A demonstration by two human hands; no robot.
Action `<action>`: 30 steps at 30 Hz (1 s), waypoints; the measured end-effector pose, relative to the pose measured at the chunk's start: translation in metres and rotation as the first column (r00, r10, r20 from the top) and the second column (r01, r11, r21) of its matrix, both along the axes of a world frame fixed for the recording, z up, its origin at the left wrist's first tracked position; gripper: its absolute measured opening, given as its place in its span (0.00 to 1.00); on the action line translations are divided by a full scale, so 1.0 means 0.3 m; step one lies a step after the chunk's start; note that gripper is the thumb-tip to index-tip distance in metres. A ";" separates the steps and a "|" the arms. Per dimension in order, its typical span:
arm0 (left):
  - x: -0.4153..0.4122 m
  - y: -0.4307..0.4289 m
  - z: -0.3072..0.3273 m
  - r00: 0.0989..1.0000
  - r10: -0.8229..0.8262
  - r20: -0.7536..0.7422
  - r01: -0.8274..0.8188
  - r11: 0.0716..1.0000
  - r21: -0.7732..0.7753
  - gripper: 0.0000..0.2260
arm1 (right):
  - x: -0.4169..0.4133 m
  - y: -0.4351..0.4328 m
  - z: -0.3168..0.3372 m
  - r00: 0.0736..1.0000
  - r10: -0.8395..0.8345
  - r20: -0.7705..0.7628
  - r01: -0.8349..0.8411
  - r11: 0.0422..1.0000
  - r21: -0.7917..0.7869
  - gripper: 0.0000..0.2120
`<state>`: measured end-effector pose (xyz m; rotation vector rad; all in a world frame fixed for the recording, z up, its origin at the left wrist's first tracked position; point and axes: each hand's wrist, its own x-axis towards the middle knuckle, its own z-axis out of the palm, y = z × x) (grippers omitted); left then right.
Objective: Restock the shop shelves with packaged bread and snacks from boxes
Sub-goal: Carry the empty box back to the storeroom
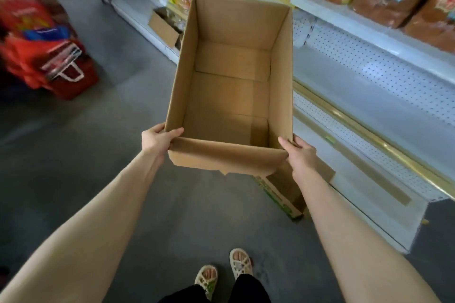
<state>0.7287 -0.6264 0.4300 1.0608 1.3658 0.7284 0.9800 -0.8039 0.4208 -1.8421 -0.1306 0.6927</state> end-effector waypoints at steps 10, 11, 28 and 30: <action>-0.120 -0.003 0.088 0.931 0.364 0.037 -0.365 0.928 0.069 0.24 | 0.029 0.315 0.103 0.938 0.347 0.004 -0.347 0.937 0.031 0.28; -0.137 -0.002 0.094 0.920 0.389 0.043 -0.391 0.918 0.072 0.23 | 0.018 0.345 0.115 0.929 0.370 0.007 -0.370 0.929 0.034 0.28; -0.748 0.338 0.078 0.669 0.739 0.073 -0.743 0.663 0.092 0.22 | -0.587 1.099 0.207 0.706 0.707 0.033 -0.702 0.693 0.168 0.25; -0.837 0.429 0.087 0.657 0.751 0.071 -0.754 0.651 0.092 0.21 | -0.685 1.209 0.220 0.703 0.710 0.043 -0.705 0.689 0.168 0.25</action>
